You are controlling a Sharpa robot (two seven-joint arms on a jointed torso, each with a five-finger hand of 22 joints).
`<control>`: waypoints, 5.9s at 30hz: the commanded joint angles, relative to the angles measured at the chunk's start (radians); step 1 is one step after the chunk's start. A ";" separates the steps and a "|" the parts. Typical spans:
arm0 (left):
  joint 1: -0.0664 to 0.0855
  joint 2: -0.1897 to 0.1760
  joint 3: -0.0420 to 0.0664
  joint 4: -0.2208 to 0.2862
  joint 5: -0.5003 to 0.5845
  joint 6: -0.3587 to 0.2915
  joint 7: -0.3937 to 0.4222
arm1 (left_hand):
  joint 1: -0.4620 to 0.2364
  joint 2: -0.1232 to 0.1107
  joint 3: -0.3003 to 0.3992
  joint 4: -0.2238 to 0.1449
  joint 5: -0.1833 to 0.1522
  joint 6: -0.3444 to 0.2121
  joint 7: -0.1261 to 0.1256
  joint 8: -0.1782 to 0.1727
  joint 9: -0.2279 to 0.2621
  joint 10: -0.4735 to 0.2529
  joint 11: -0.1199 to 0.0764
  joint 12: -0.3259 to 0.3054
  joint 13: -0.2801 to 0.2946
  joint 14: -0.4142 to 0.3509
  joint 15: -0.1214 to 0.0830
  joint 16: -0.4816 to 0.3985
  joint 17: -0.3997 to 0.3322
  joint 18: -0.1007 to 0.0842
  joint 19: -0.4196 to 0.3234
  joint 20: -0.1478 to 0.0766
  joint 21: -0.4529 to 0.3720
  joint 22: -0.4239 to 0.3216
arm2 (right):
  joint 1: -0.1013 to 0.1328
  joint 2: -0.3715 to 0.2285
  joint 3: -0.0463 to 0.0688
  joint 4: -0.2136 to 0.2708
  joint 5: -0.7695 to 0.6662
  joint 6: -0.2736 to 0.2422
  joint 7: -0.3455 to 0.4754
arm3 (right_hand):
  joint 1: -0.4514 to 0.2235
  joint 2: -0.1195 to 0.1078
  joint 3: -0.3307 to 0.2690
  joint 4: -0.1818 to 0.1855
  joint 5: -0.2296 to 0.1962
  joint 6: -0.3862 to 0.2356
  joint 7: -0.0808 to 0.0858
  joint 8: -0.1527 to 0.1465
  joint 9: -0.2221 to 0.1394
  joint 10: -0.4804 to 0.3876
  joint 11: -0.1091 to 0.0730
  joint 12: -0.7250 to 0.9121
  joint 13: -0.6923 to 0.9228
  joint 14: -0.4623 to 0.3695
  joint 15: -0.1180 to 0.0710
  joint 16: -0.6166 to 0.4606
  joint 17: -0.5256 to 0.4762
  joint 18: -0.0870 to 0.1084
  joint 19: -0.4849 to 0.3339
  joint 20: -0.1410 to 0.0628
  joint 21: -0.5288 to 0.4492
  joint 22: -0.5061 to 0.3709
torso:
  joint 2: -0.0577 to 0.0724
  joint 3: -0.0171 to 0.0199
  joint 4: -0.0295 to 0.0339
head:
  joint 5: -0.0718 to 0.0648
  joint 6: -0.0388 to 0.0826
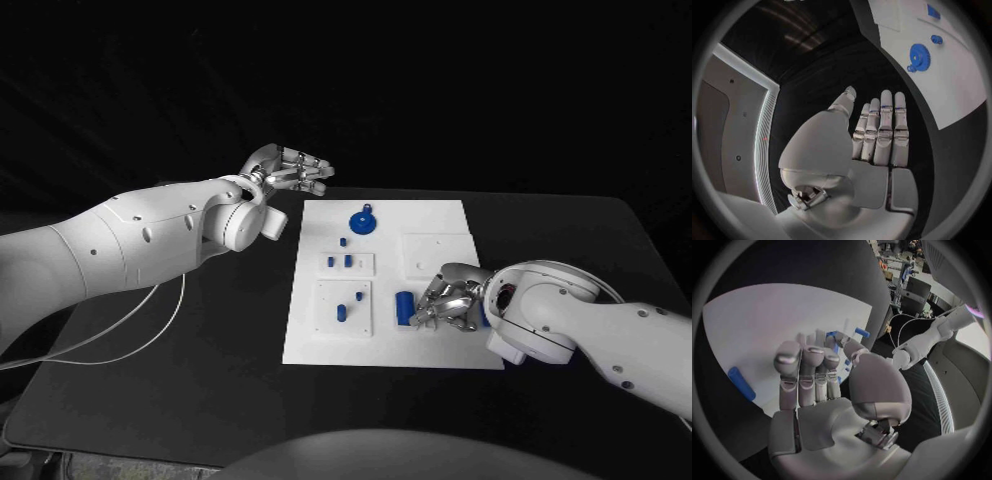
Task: Assemble the parts on the task board
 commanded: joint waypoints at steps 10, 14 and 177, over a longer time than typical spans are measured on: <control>0.000 0.000 0.001 0.003 0.003 0.011 0.003 | 0.000 0.004 0.001 0.001 -0.006 -0.006 0.001 -0.001 0.000 -0.007 0.001 -0.001 0.000 -0.008 0.000 -0.003 0.001 -0.009 0.006 0.002 0.004 -0.002 | -0.011 0.007 -0.001 -0.011 -0.042 -0.019 -0.025 | 0.008 -0.004 -0.038 0.014 0.005 0.012 -0.008 -0.001 -0.003 0.004 -0.004 0.004 0.000 0.005 -0.006 0.005 0.002 -0.013 0.057 -0.007 0.009 0.004 | 0.000 0.0003 -0.0004 | -0.001 -0.001; 0.000 0.001 0.001 0.003 0.003 0.012 0.003 | 0.000 0.004 0.001 0.001 -0.006 -0.006 0.001 -0.001 0.000 -0.007 0.001 -0.001 0.000 -0.008 0.000 -0.003 0.001 -0.009 0.006 0.002 0.004 -0.002 | -0.012 0.006 -0.001 -0.012 -0.041 -0.020 -0.022 | 0.005 -0.009 -0.044 0.028 0.004 0.013 -0.009 -0.001 0.006 0.005 -0.004 0.004 0.001 0.005 -0.006 0.006 0.003 -0.014 0.057 -0.007 0.012 0.005 | 0.000 0.0003 0.0000 | -0.001 0.000; -0.035 -0.005 0.001 -0.012 0.023 0.032 0.011 | -0.015 0.014 -0.030 0.012 -0.049 -0.020 0.005 -0.001 0.000 -0.010 0.003 -0.001 0.001 -0.011 0.003 -0.003 0.004 -0.008 0.011 0.005 0.005 -0.032 | -0.072 0.015 0.062 -0.056 -0.077 0.050 -0.026 | -0.051 0.031 0.211 -0.082 0.123 -0.044 0.033 0.000 -0.081 -0.005 0.013 0.002 0.004 0.003 0.004 -0.021 0.001 -0.007 0.056 0.003 -0.009 0.015 | -0.026 -0.0032 -0.0127 | -0.050 -0.001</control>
